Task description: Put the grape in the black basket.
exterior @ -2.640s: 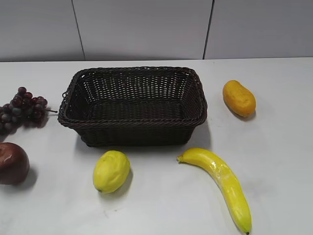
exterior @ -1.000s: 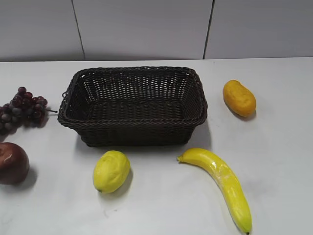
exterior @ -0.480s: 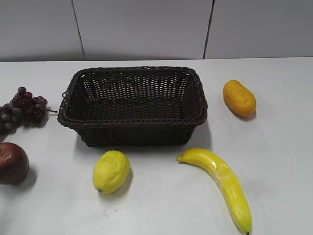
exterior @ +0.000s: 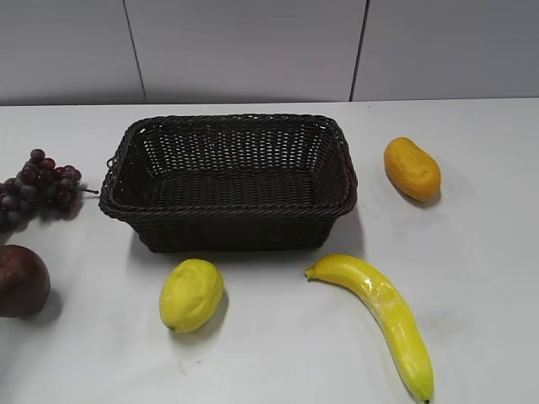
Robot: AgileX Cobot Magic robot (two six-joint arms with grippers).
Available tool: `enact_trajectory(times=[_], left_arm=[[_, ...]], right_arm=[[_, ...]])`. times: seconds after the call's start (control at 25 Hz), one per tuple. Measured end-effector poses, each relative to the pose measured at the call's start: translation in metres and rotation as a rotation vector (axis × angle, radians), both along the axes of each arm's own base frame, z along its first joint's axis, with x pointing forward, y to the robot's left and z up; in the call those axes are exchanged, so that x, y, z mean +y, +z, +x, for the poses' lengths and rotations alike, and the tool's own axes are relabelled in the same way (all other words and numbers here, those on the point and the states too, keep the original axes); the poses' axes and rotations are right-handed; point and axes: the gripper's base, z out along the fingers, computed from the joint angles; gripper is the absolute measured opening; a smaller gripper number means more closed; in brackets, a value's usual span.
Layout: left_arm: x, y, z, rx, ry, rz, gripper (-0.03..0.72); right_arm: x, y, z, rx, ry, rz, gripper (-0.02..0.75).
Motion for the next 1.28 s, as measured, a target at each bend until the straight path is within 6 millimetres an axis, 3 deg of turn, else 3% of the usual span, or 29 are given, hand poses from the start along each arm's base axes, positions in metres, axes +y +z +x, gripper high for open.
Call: enact_trajectory(times=[0.28,0.48,0.6,1.0,1.28], left_arm=[[0.004,-0.045,0.055,0.134,-0.077,0.07,0.647],[0.008,-0.092,0.074,0.254,-0.106,0.108,0.647],[0.008,-0.11,0.083,0.268,-0.109,0.109,0.647],[0.009,-0.133,0.113,0.244,-0.116,0.12,0.647],[0.01,-0.142,0.118,0.251,-0.114,0.119,0.647]], right_arm=[[0.0,0.0,0.0,0.0,0.0,0.0,0.538],[0.0,0.0,0.0,0.0,0.0,0.0,0.538],[0.0,0.0,0.0,0.0,0.0,0.0,0.538],[0.0,0.0,0.0,0.0,0.0,0.0,0.538],[0.0,0.0,0.0,0.0,0.0,0.0,0.538]])
